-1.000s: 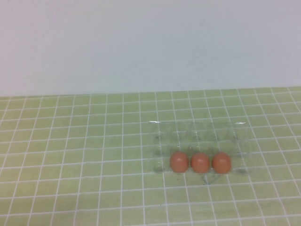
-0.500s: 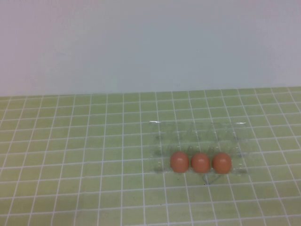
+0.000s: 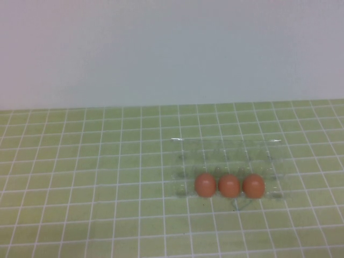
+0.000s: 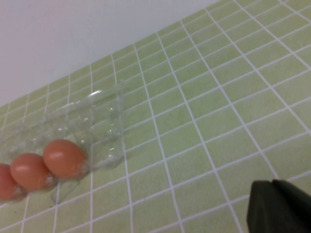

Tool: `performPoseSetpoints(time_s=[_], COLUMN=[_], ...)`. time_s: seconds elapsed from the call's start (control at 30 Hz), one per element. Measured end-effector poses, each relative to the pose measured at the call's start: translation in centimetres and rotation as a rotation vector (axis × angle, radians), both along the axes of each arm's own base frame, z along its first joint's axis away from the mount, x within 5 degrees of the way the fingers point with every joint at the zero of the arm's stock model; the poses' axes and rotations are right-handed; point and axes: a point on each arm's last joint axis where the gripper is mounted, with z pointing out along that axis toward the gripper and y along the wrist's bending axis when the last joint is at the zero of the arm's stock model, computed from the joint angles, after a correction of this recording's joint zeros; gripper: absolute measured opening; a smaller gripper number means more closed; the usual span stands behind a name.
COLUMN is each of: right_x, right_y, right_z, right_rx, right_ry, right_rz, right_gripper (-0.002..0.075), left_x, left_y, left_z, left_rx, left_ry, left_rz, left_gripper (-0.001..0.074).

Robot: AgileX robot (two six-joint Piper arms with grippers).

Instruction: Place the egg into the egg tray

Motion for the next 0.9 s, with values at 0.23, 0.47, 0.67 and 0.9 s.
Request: performPoseSetpoints(time_s=[0.23, 0.47, 0.67, 0.9], right_x=[0.00, 0.00, 0.01, 0.06], right_y=[0.03, 0.03, 0.00, -0.13], right_z=[0.00, 0.00, 0.02, 0.11], right_rx=[-0.002, -0.002, -0.057, -0.365], right_ry=[0.000, 0.000, -0.005, -0.027], right_rz=[0.007, 0.007, 0.027, 0.137], right_gripper=[-0.0002, -0.0002, -0.0002, -0.0002], left_x=[0.00, 0.00, 0.00, 0.00], left_y=[0.00, 0.00, 0.00, 0.00], left_z=[0.00, 0.00, 0.00, 0.00], left_rx=[0.000, 0.000, 0.000, 0.000], left_ry=[0.000, 0.000, 0.000, 0.000], left_rz=[0.000, 0.000, 0.000, 0.000], left_gripper=[-0.0001, -0.0001, -0.0001, -0.0001])
